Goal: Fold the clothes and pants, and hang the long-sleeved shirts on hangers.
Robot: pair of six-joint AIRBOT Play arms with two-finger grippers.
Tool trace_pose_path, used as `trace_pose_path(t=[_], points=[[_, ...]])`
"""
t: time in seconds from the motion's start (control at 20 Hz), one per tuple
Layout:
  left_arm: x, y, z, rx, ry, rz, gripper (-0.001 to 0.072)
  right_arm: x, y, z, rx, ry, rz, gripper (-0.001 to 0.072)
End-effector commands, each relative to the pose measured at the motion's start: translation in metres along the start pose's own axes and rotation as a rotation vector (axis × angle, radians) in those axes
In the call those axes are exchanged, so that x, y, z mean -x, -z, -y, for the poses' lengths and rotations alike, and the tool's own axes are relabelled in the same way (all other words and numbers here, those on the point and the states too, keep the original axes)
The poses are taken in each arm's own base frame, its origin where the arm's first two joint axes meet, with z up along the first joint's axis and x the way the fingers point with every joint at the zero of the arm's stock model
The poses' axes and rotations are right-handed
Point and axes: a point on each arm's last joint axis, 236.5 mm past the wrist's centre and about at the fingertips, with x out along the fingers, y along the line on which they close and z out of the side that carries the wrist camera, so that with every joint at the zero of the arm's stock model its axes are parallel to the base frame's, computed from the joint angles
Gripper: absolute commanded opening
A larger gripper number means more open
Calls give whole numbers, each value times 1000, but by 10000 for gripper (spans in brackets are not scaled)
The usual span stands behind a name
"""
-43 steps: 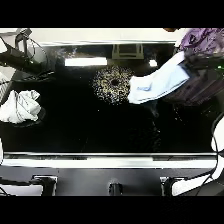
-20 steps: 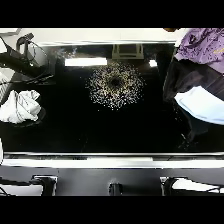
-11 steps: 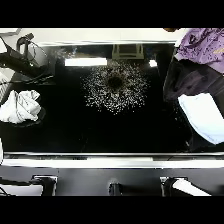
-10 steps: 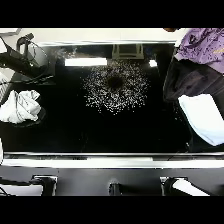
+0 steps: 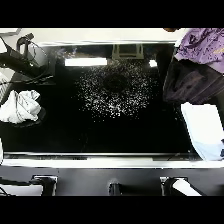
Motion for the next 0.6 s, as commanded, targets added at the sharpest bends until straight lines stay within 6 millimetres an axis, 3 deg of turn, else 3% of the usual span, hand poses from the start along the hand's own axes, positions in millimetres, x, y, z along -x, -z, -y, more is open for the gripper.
trace_pose_path(t=[0.0, 0.15, 0.25, 0.4, 0.45, 0.5, 0.55], points=[[0, 0, 0, 0, 0, 1, 22, -7, 6, 13, 8, 54, -11, 37], [0, 0, 0, 0, 0, 0, 23, -6, 0, 18, 16, 75, 13, 63], [0, 0, 0, 0, 0, 0, 23, -6, -1, 14, -9, 56, 21, 187], [0, 0, 0, 0, 0, 1, 22, 8, -12, 0, -26, -5, 49, 264], [0, 0, 0, 0, 0, 1, 23, 19, -20, -5, -34, -31, 80, 529], [0, 0, 0, 0, 0, 2, 22, 35, -32, -12, -42, -69, 123, 655], [0, 0, 0, 0, 0, 2, 23, 55, -48, -21, -52, -124, 184, 622]])
